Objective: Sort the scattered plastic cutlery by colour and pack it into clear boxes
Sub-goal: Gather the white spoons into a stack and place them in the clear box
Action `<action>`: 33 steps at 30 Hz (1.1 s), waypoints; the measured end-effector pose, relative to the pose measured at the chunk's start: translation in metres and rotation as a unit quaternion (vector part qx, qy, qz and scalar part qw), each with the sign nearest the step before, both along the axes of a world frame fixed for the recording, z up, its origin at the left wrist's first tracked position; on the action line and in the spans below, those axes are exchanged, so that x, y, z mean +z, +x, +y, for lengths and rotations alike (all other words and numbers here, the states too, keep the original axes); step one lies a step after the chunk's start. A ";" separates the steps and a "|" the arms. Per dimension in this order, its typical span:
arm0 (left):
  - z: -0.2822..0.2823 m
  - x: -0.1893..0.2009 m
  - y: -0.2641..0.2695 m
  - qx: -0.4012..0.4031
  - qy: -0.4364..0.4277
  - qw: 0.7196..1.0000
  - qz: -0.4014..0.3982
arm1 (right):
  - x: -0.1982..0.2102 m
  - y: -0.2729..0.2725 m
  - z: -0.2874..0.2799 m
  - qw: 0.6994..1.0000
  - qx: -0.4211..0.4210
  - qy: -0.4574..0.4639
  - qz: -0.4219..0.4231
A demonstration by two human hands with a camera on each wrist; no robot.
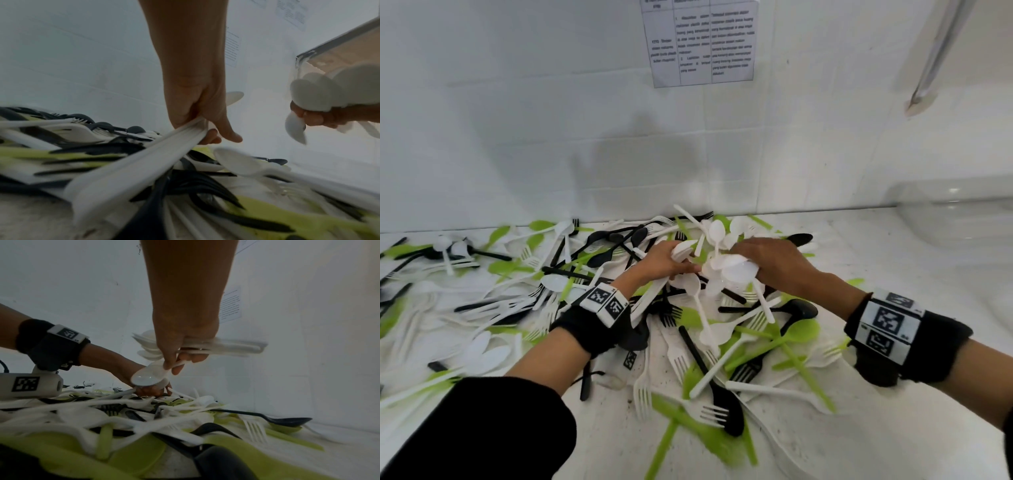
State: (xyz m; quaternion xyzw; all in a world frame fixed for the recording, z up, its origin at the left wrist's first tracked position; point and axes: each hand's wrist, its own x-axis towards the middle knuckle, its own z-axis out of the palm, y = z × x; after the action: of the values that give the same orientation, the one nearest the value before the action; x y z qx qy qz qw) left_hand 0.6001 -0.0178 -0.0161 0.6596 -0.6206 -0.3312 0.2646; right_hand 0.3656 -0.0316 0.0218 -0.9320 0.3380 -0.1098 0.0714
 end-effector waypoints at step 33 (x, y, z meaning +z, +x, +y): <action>0.032 -0.004 -0.024 0.011 0.032 0.997 -0.073 | -0.016 -0.026 0.029 0.802 -0.153 0.441 -0.372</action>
State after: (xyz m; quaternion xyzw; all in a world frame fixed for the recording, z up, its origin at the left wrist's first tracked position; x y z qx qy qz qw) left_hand 0.5765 0.0144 -0.0203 0.6967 -0.6204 -0.2988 0.2008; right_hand 0.3392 -0.0022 0.0054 -0.6235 0.4353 -0.2968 0.5776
